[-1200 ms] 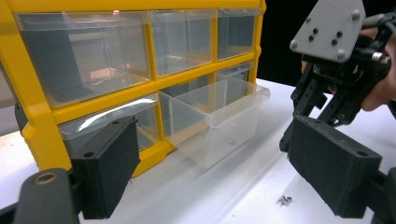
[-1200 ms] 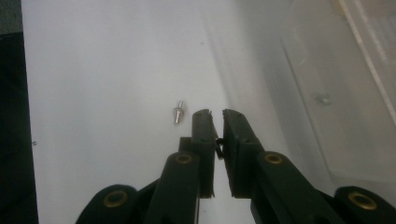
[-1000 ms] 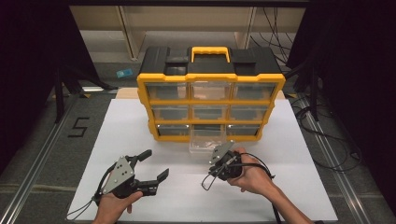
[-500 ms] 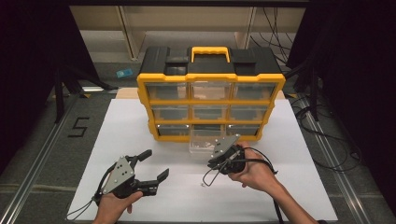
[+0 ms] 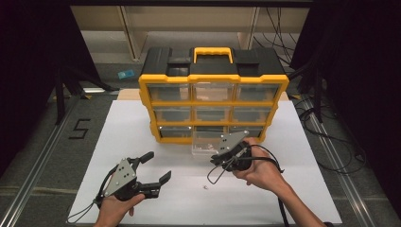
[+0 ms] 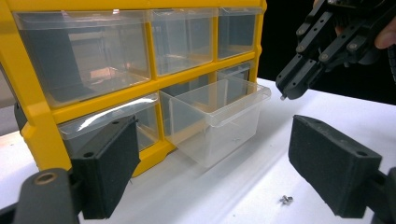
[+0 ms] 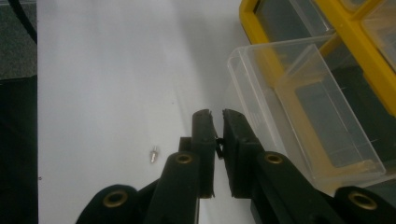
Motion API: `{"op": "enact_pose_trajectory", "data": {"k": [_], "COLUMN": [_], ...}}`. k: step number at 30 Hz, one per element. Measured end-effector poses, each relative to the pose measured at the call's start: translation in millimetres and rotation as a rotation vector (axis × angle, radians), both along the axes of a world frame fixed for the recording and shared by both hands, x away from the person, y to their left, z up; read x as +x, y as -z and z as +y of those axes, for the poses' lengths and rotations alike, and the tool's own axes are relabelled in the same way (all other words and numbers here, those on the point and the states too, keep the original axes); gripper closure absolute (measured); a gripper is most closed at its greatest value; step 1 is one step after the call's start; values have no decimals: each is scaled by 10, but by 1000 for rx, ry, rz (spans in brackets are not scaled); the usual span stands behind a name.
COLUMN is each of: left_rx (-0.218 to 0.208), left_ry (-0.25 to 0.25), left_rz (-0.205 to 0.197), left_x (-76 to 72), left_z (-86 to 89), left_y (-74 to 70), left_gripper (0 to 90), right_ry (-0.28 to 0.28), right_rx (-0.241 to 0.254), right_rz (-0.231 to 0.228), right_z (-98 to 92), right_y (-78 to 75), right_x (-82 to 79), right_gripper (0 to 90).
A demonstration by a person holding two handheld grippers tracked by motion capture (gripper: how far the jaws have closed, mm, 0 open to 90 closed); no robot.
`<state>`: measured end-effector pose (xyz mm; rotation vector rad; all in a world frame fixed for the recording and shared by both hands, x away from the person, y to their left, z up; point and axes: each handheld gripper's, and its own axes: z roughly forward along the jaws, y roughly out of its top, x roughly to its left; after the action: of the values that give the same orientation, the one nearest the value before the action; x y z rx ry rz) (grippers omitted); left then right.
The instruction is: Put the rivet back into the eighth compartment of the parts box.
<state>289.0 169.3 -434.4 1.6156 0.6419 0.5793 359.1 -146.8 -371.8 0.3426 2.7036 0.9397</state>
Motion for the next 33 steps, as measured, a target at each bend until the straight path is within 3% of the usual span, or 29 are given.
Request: {"op": "enact_pose_trajectory", "data": {"k": [12,18,33], "left_rx": [-3,-4,-4], "left_ry": [1,0,2], "left_rz": [3,-1,4], "left_x": [-7,-6,-7], "left_z": [-5,1,-5], "left_y": [-1,-4,-1], "left_gripper": [165,164,164], "right_ry": [2,2,31], "right_rx": [28,56,78], "right_rz": [-33,-60,-72], "right_z": [-11,56,6], "right_y": [-108,-186,-195], "right_x": [22,121,240], "right_gripper": [840,840,840]}}
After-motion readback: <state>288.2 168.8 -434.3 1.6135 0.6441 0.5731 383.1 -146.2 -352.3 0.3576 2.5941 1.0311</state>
